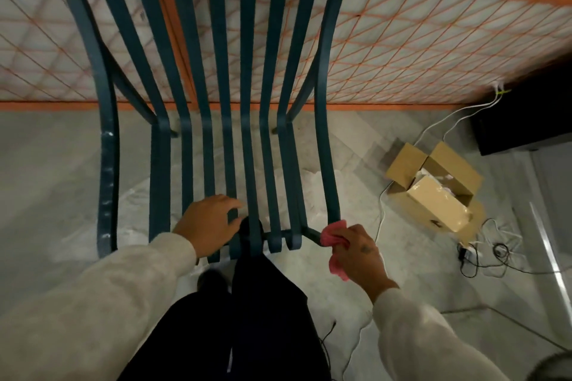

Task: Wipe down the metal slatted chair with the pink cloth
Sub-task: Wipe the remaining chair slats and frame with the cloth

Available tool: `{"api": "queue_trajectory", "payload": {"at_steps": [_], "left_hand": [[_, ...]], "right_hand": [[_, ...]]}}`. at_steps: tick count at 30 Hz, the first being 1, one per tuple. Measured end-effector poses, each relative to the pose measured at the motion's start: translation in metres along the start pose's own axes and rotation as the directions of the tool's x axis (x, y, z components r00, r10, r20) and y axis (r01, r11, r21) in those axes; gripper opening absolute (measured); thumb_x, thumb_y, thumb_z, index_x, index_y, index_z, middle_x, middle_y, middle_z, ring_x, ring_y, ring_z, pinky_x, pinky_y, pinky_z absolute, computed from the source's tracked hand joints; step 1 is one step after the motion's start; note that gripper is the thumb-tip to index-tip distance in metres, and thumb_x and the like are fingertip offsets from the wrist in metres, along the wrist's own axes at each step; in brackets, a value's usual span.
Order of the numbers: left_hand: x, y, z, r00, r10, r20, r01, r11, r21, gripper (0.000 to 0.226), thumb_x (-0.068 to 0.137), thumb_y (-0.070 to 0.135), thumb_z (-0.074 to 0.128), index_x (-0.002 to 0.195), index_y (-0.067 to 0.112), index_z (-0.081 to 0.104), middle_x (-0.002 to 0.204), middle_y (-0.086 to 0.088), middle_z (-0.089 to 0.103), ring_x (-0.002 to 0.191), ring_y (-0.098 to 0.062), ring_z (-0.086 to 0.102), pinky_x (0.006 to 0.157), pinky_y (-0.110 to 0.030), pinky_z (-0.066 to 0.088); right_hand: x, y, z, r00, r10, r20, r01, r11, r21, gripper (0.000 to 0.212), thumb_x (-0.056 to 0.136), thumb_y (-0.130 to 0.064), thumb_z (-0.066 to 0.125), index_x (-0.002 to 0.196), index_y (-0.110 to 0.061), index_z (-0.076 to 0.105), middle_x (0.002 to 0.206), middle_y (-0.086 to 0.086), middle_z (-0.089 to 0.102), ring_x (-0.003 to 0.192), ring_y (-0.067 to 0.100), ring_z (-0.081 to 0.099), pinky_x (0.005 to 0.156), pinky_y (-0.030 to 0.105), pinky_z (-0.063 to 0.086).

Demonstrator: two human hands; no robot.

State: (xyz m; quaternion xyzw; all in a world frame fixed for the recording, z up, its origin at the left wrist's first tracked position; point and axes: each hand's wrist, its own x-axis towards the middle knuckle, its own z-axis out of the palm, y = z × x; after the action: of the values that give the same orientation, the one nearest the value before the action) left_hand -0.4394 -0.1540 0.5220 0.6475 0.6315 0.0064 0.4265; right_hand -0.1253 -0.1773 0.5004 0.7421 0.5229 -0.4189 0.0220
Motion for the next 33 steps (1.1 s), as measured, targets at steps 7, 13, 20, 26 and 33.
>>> {"api": "queue_trajectory", "payload": {"at_steps": [7, 13, 20, 26, 33], "left_hand": [[-0.035, -0.017, 0.015, 0.998, -0.051, 0.043, 0.053, 0.997, -0.055, 0.039, 0.095, 0.034, 0.051, 0.133, 0.026, 0.050, 0.141, -0.001, 0.051, 0.127, -0.023, 0.049, 0.107, -0.038, 0.041], [-0.033, -0.003, 0.043, 0.997, -0.070, 0.041, 0.073, 0.994, -0.086, 0.038, 0.095, 0.030, 0.053, 0.132, 0.023, 0.052, 0.138, -0.003, 0.053, 0.123, -0.025, 0.052, 0.106, -0.037, 0.040], [-0.031, 0.002, 0.090, 0.977, -0.195, 0.090, 0.202, 0.976, -0.078, 0.038, 0.093, 0.031, 0.055, 0.130, 0.024, 0.054, 0.137, -0.003, 0.055, 0.122, -0.024, 0.052, 0.105, -0.038, 0.041], [-0.034, 0.027, 0.126, 0.957, -0.273, 0.101, 0.286, 0.944, -0.162, 0.040, 0.093, 0.030, 0.056, 0.133, 0.025, 0.052, 0.141, -0.001, 0.050, 0.126, -0.022, 0.049, 0.105, -0.032, 0.037], [0.012, 0.090, 0.161, 0.973, -0.225, 0.050, 0.225, 0.884, -0.410, 0.042, 0.093, 0.013, 0.052, 0.132, 0.029, 0.053, 0.137, 0.004, 0.055, 0.128, -0.018, 0.050, 0.112, -0.036, 0.037]], "right_hand": [[0.010, -0.014, -0.017, 0.954, -0.145, -0.261, 0.158, 0.987, 0.030, 0.025, 0.098, -0.028, 0.053, 0.119, -0.037, 0.062, 0.110, -0.002, 0.059, 0.088, 0.019, 0.069, 0.075, 0.032, 0.061], [0.043, -0.004, -0.010, 0.969, -0.132, -0.210, 0.131, 0.991, -0.016, 0.026, 0.099, -0.027, 0.055, 0.118, -0.043, 0.060, 0.115, -0.002, 0.062, 0.092, 0.027, 0.067, 0.083, 0.042, 0.061], [0.025, 0.055, 0.034, 0.970, -0.147, -0.195, 0.180, 0.970, 0.164, 0.022, 0.097, -0.035, 0.048, 0.115, -0.048, 0.053, 0.110, 0.000, 0.062, 0.089, 0.027, 0.067, 0.075, 0.045, 0.062], [-0.004, 0.081, 0.019, 0.985, -0.152, -0.085, 0.173, 0.910, 0.377, 0.025, 0.100, -0.015, 0.054, 0.102, -0.034, 0.070, 0.104, 0.005, 0.069, 0.070, 0.019, 0.073, 0.061, 0.037, 0.063], [0.041, 0.040, -0.005, 0.959, -0.158, -0.237, 0.255, 0.847, 0.467, 0.037, 0.099, -0.025, 0.055, 0.135, -0.032, 0.055, 0.116, -0.015, 0.059, 0.095, -0.002, 0.060, 0.079, 0.004, 0.045]]}}
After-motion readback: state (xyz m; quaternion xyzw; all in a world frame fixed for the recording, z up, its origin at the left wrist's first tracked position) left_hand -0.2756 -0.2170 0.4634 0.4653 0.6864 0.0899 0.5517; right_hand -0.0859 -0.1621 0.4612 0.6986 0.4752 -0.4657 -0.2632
